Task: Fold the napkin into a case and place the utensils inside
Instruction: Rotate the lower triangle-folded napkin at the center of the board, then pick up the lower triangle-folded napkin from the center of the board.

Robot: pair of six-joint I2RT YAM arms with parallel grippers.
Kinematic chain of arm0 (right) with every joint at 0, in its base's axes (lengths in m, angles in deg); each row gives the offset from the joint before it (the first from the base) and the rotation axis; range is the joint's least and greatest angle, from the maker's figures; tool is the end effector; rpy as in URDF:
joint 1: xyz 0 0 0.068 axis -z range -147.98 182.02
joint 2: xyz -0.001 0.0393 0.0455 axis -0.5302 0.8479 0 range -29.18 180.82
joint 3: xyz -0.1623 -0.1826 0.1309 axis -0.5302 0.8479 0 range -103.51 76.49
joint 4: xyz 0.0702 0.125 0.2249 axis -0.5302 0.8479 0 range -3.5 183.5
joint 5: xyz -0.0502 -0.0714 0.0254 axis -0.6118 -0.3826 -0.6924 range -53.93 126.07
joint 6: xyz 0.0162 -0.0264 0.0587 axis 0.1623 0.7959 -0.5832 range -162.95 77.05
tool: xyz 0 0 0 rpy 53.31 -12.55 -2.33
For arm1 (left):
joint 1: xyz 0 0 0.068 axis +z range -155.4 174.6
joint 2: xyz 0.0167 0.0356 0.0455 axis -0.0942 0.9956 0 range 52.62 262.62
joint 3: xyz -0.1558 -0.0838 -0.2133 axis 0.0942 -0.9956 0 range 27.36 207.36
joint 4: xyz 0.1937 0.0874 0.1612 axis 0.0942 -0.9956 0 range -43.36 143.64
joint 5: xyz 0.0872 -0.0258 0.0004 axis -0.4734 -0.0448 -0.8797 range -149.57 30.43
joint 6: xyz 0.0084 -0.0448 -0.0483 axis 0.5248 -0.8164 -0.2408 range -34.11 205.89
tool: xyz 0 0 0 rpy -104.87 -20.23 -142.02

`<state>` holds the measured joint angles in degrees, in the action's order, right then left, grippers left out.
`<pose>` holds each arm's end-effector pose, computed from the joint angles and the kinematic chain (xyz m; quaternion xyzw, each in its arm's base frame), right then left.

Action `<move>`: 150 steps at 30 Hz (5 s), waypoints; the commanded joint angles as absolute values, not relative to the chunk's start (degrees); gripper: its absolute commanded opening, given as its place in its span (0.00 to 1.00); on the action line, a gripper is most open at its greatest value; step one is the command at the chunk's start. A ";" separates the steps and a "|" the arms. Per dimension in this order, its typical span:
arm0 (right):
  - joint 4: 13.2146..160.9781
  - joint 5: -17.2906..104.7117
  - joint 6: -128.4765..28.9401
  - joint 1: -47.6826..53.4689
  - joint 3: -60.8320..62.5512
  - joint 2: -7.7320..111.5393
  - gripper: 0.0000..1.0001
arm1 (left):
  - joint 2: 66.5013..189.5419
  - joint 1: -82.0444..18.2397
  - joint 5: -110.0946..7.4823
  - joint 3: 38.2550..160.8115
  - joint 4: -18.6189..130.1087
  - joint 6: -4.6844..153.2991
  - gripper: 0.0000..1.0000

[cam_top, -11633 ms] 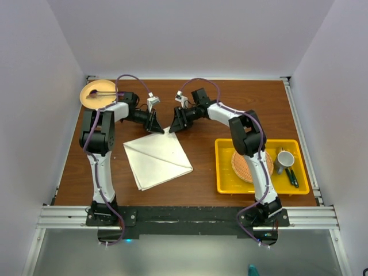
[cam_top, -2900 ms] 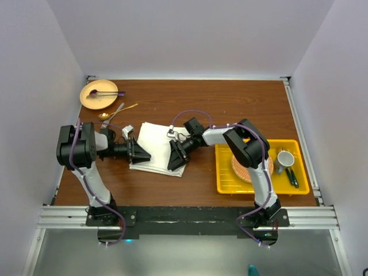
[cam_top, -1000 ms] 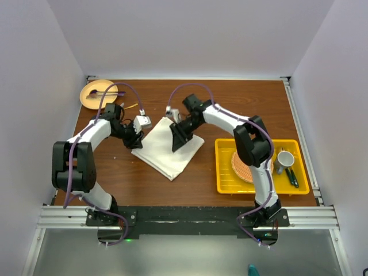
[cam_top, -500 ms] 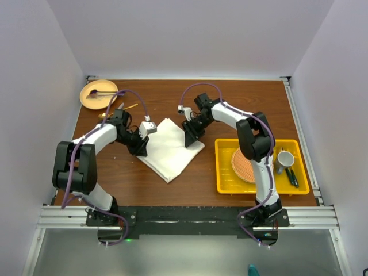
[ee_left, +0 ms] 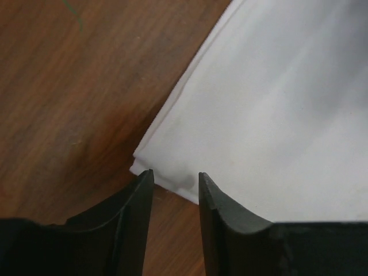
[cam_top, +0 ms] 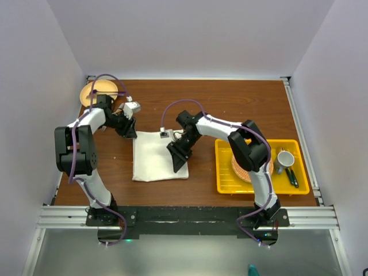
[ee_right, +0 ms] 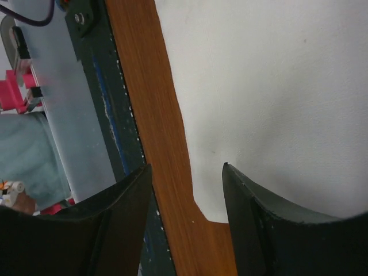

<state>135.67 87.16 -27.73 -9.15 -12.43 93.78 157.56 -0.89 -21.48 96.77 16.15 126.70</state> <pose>0.2892 0.3072 0.1419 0.4481 -0.7817 -0.4315 0.0445 0.3631 -0.0039 0.1656 0.3370 0.8734 -0.2441 0.2531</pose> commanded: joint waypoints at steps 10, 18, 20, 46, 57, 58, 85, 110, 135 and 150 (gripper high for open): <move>126.31 75.98 -31.97 2.75 -31.08 98.96 0.61 | 155.27 1.80 -17.28 94.69 28.84 97.51 0.65; 125.62 75.88 -29.41 3.72 -33.38 101.16 0.56 | 159.57 3.65 -21.25 96.00 28.51 92.13 0.60; 124.91 76.41 -30.29 3.72 -32.67 101.60 0.57 | 160.72 3.74 -20.37 96.71 27.80 92.04 0.60; 130.44 76.66 -26.52 5.12 -37.67 106.71 0.61 | 160.64 3.47 -6.57 97.86 25.87 108.79 0.10; 129.32 82.56 -20.90 5.48 -41.10 104.33 0.89 | 153.17 3.04 0.63 90.30 21.30 140.88 0.00; 128.61 83.09 -20.81 5.22 -41.89 104.59 0.89 | 152.47 3.03 1.07 89.68 20.25 146.21 0.00; 119.71 62.71 -6.32 -10.43 -15.25 92.63 0.38 | 154.31 2.77 -10.87 83.26 41.95 108.57 0.00; 109.28 63.23 -11.04 -13.14 -19.58 91.14 0.40 | 150.88 3.56 -15.89 77.99 51.18 92.57 0.00; 94.85 54.09 -25.29 -20.54 -24.23 103.36 0.36 | 150.18 3.03 -10.72 78.69 50.48 92.92 0.00; 91.78 51.98 -25.63 -20.54 -20.10 102.49 0.36 | 147.79 -0.92 2.31 77.73 33.69 104.34 0.00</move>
<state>93.66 54.86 -24.74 -20.19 -21.61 103.20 147.77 1.21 -2.12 78.04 40.52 98.07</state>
